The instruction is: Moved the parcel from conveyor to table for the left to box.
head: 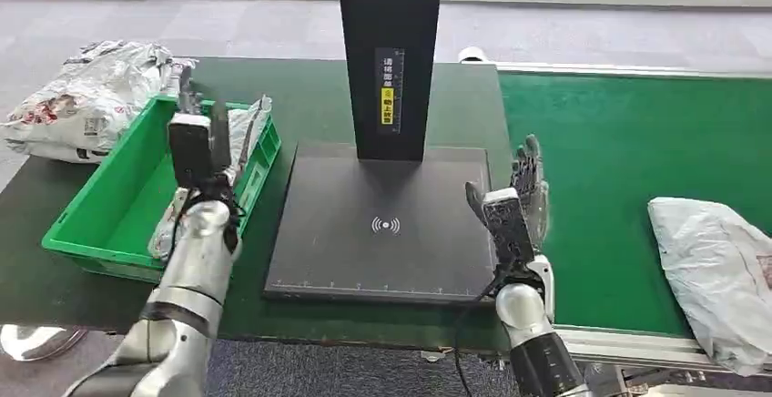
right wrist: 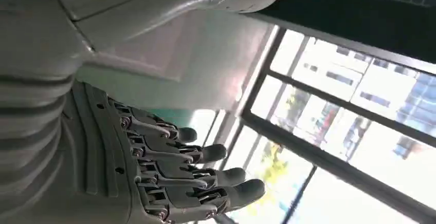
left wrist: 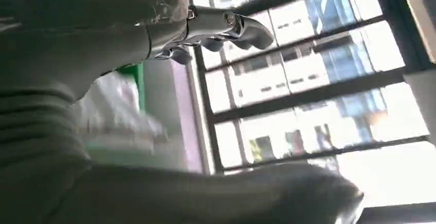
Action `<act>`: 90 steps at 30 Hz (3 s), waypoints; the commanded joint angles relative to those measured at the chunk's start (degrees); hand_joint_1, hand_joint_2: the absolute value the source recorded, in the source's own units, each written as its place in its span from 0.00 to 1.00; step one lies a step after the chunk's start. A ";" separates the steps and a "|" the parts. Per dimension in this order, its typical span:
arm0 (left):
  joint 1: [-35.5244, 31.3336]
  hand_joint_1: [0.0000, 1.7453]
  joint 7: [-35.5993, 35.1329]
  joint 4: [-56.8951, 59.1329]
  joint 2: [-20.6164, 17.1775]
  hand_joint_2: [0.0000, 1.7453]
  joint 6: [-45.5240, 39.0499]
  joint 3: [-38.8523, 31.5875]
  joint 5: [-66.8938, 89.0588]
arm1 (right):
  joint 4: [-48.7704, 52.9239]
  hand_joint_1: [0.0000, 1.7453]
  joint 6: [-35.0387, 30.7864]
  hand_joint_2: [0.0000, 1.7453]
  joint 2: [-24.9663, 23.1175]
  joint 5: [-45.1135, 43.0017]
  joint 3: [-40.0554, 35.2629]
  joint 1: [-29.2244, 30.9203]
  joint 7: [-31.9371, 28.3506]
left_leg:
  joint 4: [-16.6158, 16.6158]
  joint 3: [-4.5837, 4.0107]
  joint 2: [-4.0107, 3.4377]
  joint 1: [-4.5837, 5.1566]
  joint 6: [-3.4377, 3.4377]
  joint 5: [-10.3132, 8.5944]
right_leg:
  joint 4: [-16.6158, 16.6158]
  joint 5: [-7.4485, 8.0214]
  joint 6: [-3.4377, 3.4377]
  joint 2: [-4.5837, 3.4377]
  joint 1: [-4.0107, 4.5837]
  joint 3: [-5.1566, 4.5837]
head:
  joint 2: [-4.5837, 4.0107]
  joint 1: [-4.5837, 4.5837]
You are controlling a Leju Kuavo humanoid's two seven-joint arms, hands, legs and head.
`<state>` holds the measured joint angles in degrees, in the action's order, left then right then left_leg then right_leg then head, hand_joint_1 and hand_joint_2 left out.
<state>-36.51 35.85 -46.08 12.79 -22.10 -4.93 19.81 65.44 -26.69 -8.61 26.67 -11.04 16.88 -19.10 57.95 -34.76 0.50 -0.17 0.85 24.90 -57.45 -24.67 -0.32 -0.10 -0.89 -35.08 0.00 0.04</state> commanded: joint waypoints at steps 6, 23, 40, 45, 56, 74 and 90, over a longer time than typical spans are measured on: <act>4.58 0.00 -0.15 -1.74 1.84 1.00 13.44 18.03 -11.65 | -7.67 0.00 -7.14 1.00 1.33 10.93 5.65 1.86 2.06 | -0.13 0.18 0.05 -0.02 -0.02 0.04 | 0.16 -0.04 0.04 0.15 0.11 0.18 | 0.00 -0.02; -0.58 0.00 -5.87 18.48 5.29 1.00 25.71 25.12 -4.68 | -16.97 0.00 -13.31 1.00 6.71 54.14 33.31 1.25 25.67 | -0.08 0.20 0.21 0.01 -0.13 0.08 | 0.23 -0.06 -0.10 0.29 -0.01 0.33 | 0.00 -0.02; -0.78 0.00 -7.36 22.65 3.67 1.00 21.23 22.33 -4.71 | -45.13 0.00 0.26 1.00 18.48 63.33 39.71 4.31 44.80 | -0.07 0.22 -0.10 -0.01 -0.24 0.21 | 0.23 -0.05 -0.13 0.01 0.01 0.27 | 0.00 0.00; -0.03 0.00 -6.93 22.48 3.35 1.00 21.07 22.21 -4.84 | -45.72 0.00 1.47 1.00 19.24 63.04 39.40 3.81 45.71 | -0.06 0.15 -0.16 0.07 -0.21 0.20 | 0.16 -0.07 -0.13 -0.05 -0.07 0.17 | 0.00 0.00; 1.31 0.00 -6.84 21.50 2.34 1.00 19.66 21.23 -5.50 | -44.84 0.00 3.53 1.00 19.66 63.31 36.17 3.35 48.18 | -0.04 0.17 -0.17 0.00 -0.23 0.21 | 0.19 -0.07 -0.18 -0.04 0.00 0.22 | 0.00 0.00; -0.51 0.00 -7.64 23.98 3.46 1.00 16.18 18.77 -6.95 | -50.97 1.00 2.55 1.00 21.53 61.72 35.48 13.92 45.25 | 0.01 0.21 -0.42 0.08 -0.27 0.22 | 0.14 -0.02 -0.18 -0.23 -0.07 0.24 | 0.00 0.00; -1.43 0.00 -7.16 16.40 -0.68 1.00 0.92 12.25 -5.31 | -17.90 1.00 -12.26 1.00 -0.88 30.64 17.40 14.33 0.07 | 0.09 -0.09 -0.88 0.02 -0.19 0.20 | -0.17 0.12 -0.09 -0.75 -0.02 -0.19 | 0.00 0.00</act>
<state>-34.48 28.12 -26.48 16.15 -17.06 12.49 12.91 23.87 -39.66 6.26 73.19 24.77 29.33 -7.31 57.98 -34.84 0.22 -0.12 0.60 25.02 -57.55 -24.65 -0.51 -0.27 -0.95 -35.07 0.00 0.04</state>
